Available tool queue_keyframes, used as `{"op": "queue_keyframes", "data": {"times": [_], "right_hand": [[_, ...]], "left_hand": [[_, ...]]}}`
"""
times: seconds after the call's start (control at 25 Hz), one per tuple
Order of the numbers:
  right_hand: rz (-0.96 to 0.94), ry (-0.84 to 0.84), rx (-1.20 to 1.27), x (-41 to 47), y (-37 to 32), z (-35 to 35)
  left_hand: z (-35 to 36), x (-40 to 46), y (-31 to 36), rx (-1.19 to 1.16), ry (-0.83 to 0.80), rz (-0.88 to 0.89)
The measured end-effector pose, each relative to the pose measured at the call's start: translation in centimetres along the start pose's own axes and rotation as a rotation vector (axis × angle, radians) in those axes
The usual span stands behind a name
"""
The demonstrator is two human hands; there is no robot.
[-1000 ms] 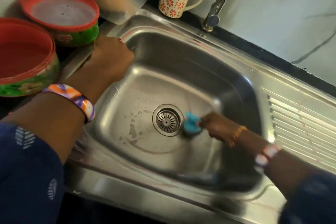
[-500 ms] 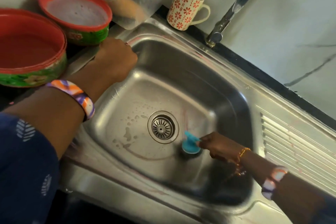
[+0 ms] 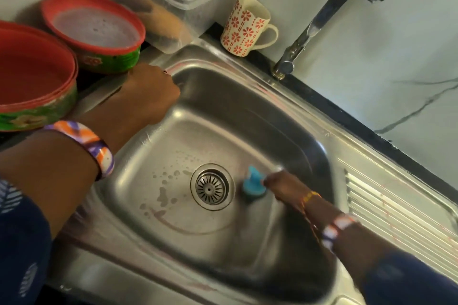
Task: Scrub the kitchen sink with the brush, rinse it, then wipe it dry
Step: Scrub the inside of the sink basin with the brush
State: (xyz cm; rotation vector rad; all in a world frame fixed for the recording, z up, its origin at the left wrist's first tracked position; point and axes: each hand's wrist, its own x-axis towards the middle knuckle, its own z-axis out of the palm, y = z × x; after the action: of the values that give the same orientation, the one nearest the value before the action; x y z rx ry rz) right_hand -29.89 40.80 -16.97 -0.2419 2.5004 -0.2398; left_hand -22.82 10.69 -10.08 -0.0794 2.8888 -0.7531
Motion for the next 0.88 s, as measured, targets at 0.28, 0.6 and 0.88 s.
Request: {"op": "queue_keyframes", "data": {"times": [0.28,0.6,0.88], "right_hand": [[0.045,-0.24,0.14,-4.8,-1.1,2.0],[-0.024,0.063,0.028,3.4,-0.8,-1.1],[-0.125,-0.121,-0.085,-1.3,-1.3,1.3]], "left_hand": [[0.5,-0.1,0.0,-0.01,0.007,-0.04],[0.5,0.7,0.7,0.016,0.03,-0.003],[0.2,0.3,0.9,0.028,0.021,-0.025]]}}
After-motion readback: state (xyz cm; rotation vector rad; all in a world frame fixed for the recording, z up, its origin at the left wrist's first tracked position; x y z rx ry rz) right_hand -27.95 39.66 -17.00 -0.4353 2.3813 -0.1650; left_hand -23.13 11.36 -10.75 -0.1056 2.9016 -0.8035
